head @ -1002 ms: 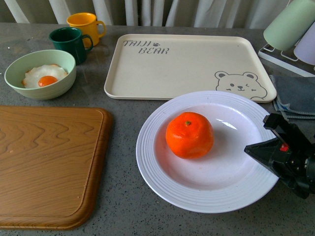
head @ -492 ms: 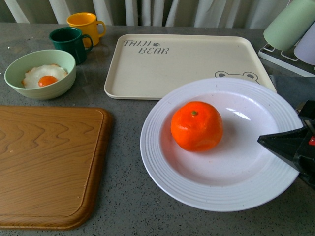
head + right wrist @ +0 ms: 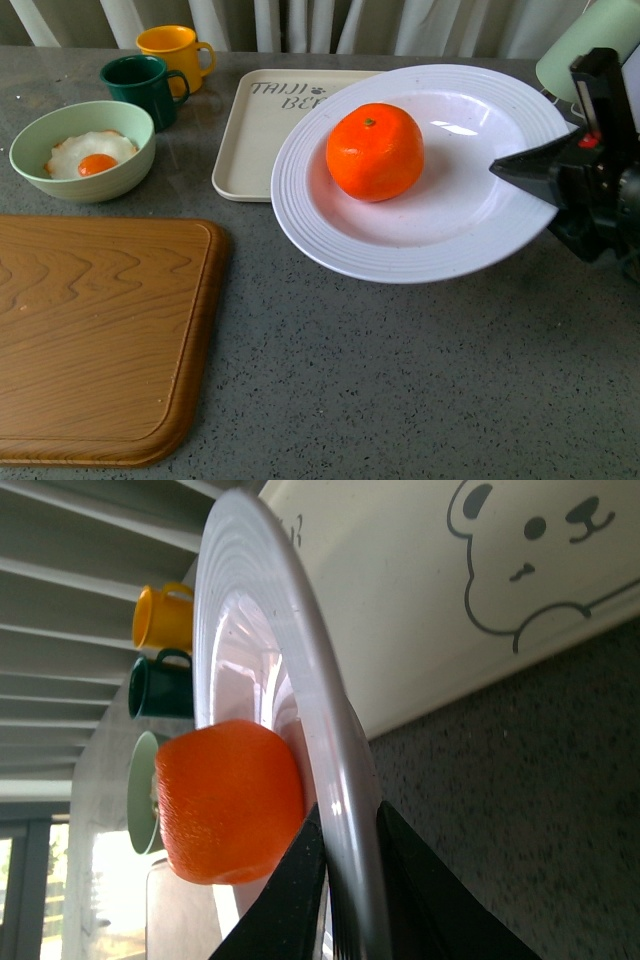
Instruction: Place orange and plate with both arms
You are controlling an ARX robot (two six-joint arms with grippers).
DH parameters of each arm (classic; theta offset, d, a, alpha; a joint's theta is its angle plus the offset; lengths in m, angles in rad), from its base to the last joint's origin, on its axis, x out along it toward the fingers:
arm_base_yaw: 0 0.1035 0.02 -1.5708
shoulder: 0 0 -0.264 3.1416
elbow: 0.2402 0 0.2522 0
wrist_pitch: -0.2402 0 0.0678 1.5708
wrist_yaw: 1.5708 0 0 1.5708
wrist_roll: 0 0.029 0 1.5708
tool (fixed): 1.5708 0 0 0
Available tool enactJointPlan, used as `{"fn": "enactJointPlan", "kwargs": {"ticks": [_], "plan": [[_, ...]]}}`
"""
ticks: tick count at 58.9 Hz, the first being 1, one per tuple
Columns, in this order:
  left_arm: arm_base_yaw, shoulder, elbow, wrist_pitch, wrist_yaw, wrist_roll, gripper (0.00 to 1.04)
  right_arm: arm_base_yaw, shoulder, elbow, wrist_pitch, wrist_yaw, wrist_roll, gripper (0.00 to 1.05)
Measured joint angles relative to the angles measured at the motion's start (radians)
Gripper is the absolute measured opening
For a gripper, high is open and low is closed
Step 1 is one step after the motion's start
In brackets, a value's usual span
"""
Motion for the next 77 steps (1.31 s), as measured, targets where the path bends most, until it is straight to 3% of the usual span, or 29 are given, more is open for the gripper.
{"fn": "enactJointPlan", "kwargs": {"ticks": [19,58,63,68,77], "plan": [[0.0,0.0,0.0,0.0,0.0,0.0,0.96,-0.013,0.2,0.306,-0.061,0.0,0.03,0.14],[0.0,0.0,0.0,0.0,0.0,0.0,0.96,-0.054,0.494,0.66,-0.196,0.016,-0.025,0.18],[0.0,0.0,0.0,0.0,0.0,0.0,0.96,-0.054,0.516,0.707,-0.22,0.02,-0.038,0.26],[0.0,0.0,0.0,0.0,0.0,0.0,0.96,-0.053,0.537,0.758,-0.246,0.026,-0.051,0.45],[0.0,0.0,0.0,0.0,0.0,0.0,0.96,-0.055,0.546,0.777,-0.256,0.031,-0.073,0.68]]}}
